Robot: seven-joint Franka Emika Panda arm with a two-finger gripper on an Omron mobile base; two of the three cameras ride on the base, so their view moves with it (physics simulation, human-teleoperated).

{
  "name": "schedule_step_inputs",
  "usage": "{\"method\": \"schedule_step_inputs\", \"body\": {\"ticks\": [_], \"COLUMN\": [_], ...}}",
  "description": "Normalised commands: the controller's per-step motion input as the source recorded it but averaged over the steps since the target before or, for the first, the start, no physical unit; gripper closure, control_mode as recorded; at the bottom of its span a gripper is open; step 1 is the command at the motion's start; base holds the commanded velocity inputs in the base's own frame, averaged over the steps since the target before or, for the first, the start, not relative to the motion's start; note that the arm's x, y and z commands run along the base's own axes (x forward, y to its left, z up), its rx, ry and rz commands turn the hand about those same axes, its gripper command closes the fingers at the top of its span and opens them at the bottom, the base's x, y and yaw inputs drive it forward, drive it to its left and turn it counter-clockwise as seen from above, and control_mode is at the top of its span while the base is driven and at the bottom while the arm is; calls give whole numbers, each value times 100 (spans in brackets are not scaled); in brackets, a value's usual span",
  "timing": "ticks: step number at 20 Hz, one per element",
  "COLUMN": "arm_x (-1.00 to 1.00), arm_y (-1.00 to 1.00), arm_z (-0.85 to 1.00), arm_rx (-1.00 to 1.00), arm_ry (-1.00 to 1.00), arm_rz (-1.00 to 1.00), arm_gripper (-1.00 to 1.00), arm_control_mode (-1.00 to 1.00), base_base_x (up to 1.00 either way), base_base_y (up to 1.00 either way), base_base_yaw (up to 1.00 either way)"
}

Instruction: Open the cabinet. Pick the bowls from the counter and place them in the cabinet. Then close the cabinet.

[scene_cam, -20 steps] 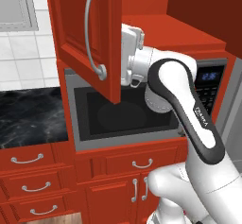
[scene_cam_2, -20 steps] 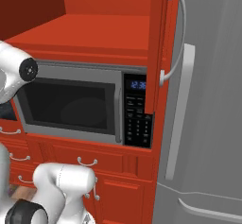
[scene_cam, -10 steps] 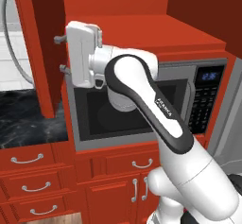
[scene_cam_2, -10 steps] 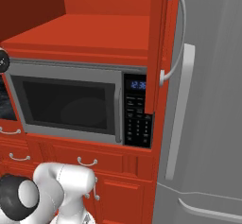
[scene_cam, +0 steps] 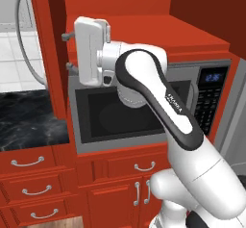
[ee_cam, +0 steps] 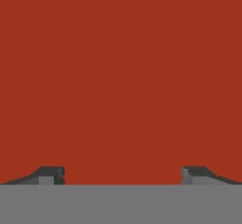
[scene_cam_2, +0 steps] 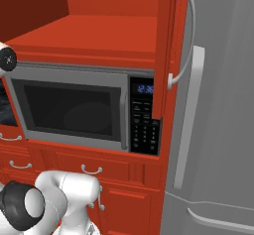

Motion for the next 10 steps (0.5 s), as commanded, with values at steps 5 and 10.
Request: {"method": "schedule_step_inputs", "body": {"ticks": [5,10], "arm_x": [-5,0], "arm_y": [-57,-65], "arm_z": [5,0], "arm_rx": [-10,-18], "arm_ry": [0,0], "arm_rz": [-1,-8], "arm_gripper": [-100,-100], "arm_control_mode": [-100,-100], "base_base_x": [0,0], "base_base_y": [0,0], "base_base_yaw": [0,0]}}
